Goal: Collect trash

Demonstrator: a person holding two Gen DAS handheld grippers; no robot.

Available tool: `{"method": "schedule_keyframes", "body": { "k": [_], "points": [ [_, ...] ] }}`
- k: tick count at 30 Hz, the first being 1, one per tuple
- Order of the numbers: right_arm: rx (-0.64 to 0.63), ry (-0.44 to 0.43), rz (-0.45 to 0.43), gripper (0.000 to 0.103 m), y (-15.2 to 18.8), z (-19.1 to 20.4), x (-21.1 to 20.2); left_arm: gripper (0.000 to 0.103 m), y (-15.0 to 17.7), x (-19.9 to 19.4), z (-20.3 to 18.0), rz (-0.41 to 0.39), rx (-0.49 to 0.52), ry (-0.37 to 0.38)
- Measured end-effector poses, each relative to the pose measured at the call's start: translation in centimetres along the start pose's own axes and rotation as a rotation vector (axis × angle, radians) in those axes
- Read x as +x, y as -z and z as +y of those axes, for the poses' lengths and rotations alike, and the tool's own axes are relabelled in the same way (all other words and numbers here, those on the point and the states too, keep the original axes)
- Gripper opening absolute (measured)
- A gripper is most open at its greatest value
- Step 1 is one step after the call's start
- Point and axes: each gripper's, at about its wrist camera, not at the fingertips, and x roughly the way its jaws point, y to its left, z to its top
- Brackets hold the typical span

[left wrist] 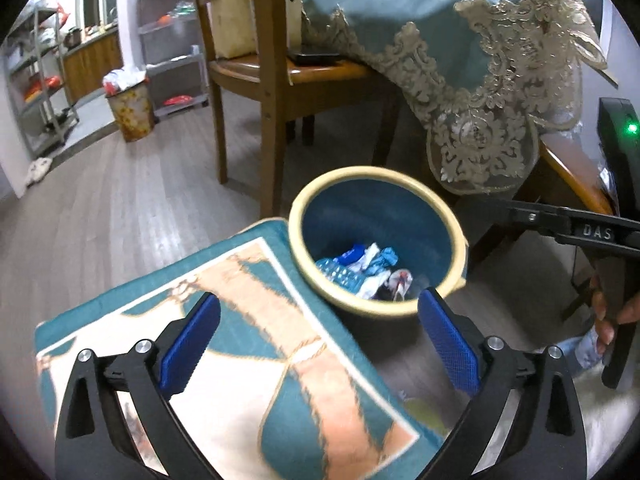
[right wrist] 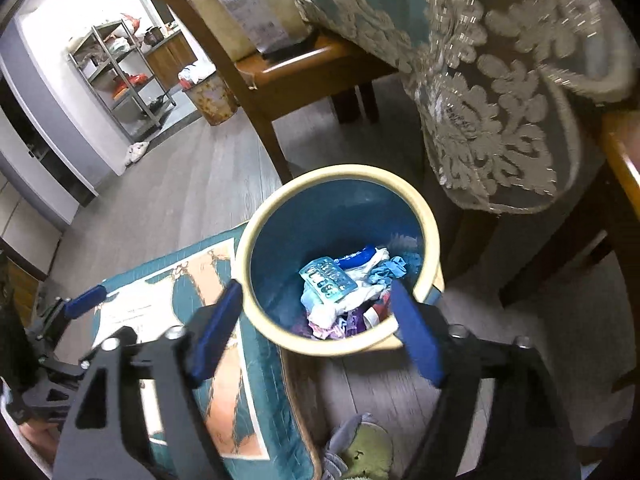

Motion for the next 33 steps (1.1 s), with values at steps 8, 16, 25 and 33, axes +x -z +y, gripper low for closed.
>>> {"method": "schedule_keyframes", "body": {
  "k": [8,16,25,33],
  "points": [
    [-0.071,0.036,-0.084,0.097,3.3,2.8,-4.5,0.098,2.0,-3.9,0.2,-0.029,-0.007,-0.022],
    [-0.188,0.178,-0.187,0.097,5.3,5.7,-6.5,0.098,2.5,-6.3,-0.3,-0.095,0.003,-0.009],
    [-0.172,0.180,-0.189,0.097,5.5,5.7,-6.3,0.098,3.2,-6.0,-0.5,-0.110,0.050,-0.065],
    [-0.163,0.188,-0.184,0.097,5.4,5.5,-6.1,0.098,2.9,-5.9,0.0,-0.100,0.024,-0.053]
  ]
}}
